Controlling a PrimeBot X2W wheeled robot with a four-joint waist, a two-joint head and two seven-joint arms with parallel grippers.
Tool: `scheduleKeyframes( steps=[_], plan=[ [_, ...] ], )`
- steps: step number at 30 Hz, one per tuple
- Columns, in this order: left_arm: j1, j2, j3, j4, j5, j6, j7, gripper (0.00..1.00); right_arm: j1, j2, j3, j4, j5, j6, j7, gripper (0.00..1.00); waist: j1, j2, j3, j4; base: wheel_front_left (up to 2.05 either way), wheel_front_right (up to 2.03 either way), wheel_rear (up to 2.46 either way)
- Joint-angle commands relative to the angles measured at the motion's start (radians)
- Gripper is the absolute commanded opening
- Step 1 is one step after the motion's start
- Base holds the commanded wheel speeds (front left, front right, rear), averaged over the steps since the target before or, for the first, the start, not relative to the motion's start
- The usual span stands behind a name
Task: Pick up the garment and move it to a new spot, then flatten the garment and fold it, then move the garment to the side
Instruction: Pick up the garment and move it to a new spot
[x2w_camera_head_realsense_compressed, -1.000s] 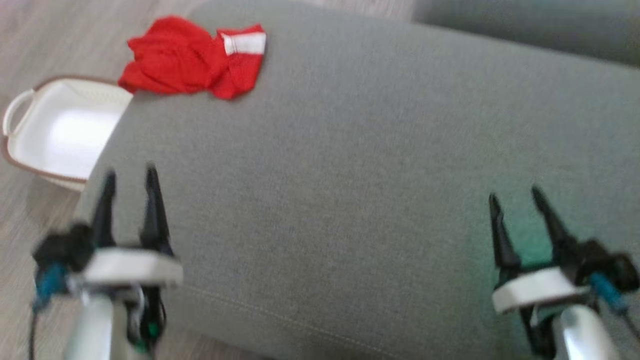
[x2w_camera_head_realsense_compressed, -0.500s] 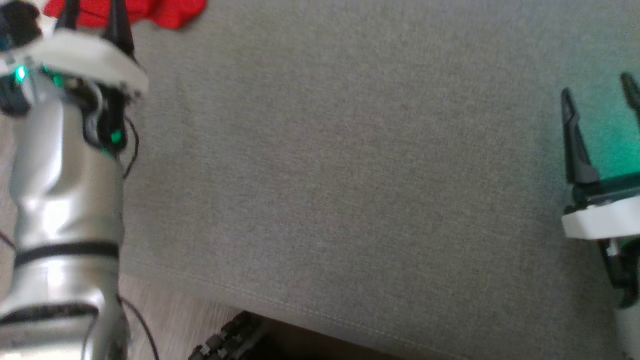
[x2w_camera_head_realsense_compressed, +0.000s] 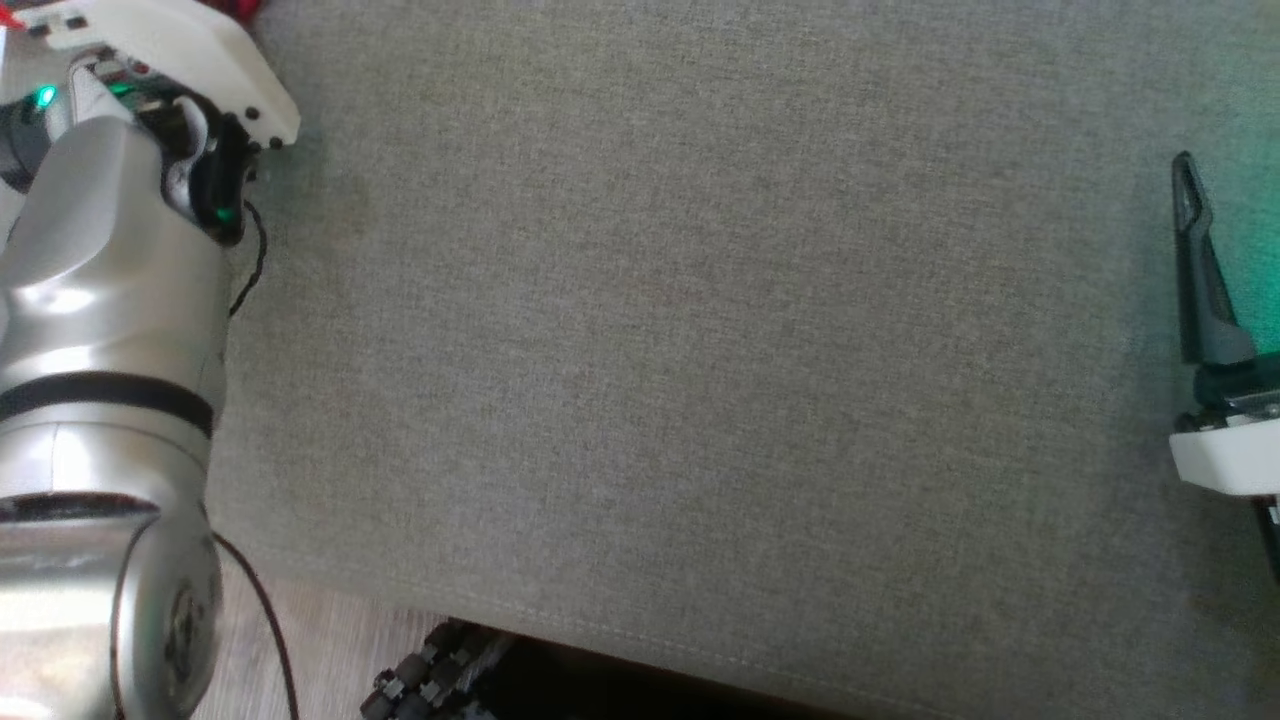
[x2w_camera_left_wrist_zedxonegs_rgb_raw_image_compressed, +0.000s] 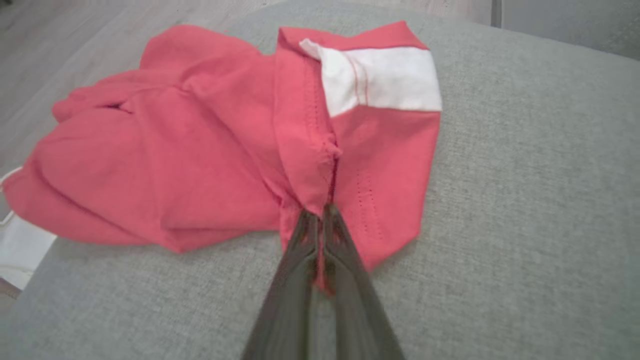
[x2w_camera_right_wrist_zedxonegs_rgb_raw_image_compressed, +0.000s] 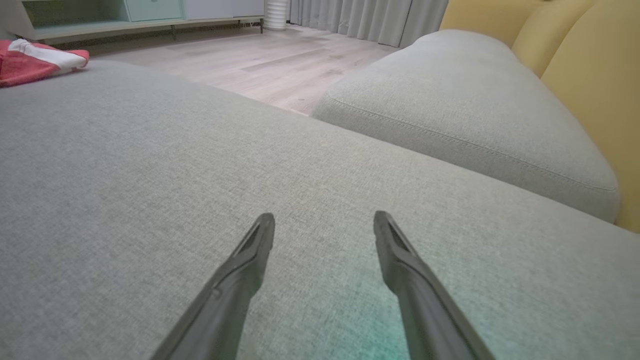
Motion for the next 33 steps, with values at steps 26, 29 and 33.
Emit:
scheduleKeyframes(
  steps=[26,29,33],
  plan=[
    [0.153,0.179,-0.368,-0.631,-0.282,-0.042,0.164,0.0,0.066,0.208,0.059,0.284,0.048,-0.001,-0.235,1.0,-0.0001,0.0001,-0.416,-0.106,0.0,0.0,0.0],
    [0.241,0.245,-0.365,-0.856,-0.352,-0.042,0.277,0.0,0.069,0.22,0.062,0.31,0.053,-0.001,-0.254,1.0,-0.0001,0.0001,-0.445,-0.127,0.0,0.0,0.0],
    [0.383,0.308,-0.323,-1.179,-0.474,-0.01,0.429,0.0,0.073,0.23,0.072,0.339,0.059,-0.001,-0.272,1.0,-0.0001,0.0001,-0.48,-0.156,0.0,0.0,0.0]
  ],
)
